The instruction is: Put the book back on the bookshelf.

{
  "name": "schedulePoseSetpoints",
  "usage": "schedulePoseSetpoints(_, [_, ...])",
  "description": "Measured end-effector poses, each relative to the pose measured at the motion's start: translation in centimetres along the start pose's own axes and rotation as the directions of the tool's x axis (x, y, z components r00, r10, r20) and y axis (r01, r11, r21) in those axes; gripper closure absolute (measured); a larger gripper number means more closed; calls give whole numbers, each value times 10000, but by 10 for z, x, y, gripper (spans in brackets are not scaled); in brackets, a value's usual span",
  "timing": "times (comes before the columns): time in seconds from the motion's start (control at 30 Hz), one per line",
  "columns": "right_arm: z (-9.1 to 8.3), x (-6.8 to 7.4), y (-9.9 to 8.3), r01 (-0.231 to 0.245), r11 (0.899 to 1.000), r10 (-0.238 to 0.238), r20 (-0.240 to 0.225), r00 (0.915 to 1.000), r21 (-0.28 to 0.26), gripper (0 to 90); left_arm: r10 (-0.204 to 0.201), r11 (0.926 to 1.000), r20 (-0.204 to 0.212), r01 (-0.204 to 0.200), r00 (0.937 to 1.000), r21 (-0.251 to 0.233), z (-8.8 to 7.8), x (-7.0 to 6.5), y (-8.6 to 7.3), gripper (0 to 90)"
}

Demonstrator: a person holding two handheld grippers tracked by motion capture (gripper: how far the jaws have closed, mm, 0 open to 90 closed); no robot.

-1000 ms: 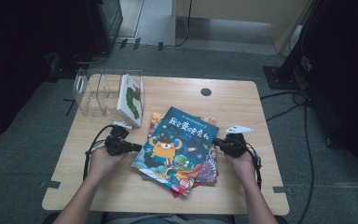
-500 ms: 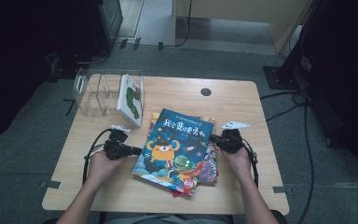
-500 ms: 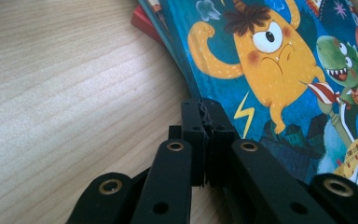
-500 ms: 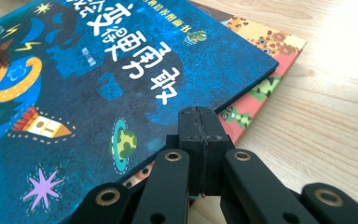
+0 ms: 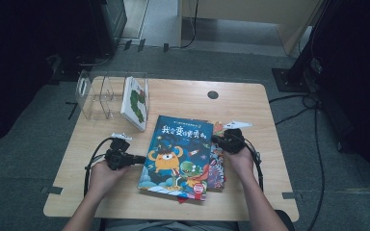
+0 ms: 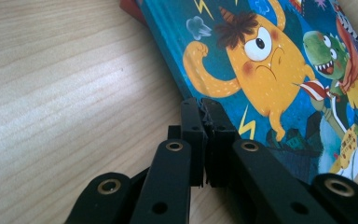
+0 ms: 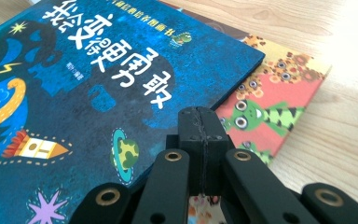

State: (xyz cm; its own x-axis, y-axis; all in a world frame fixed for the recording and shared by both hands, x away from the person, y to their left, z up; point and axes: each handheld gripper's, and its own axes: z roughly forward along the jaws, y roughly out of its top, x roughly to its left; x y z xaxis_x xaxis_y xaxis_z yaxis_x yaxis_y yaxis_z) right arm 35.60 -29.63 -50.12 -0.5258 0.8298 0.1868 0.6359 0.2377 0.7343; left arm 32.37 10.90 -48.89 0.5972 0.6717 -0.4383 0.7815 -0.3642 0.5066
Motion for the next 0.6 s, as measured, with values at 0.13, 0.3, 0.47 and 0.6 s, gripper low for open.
schedulePoseSetpoints(0.13, [5, 2, 4, 46, 10000, -46, -92, 9999, 5, 897, -59, 9999, 8, 59, 10000, -88, -2, -1, -3, 889])
schedulePoseSetpoints(0.3, [10, 3, 8, 40, 10000, -39, -218, 9998, 56, 897, -59, 9999, -53, 58, 10000, -140, -7, -2, -8, 886])
schedulePoseSetpoints(0.47, [12, 3, 10, 7, 9999, -3, -371, 9993, 109, 899, -189, 9994, -60, 188, 9998, -281, -17, -6, -20, 900])
schedulePoseSetpoints(0.6, [14, 3, 12, 56, 9999, -51, -380, 9993, 122, 898, -165, 9994, 61, 166, 9998, -290, -18, -11, -26, 900])
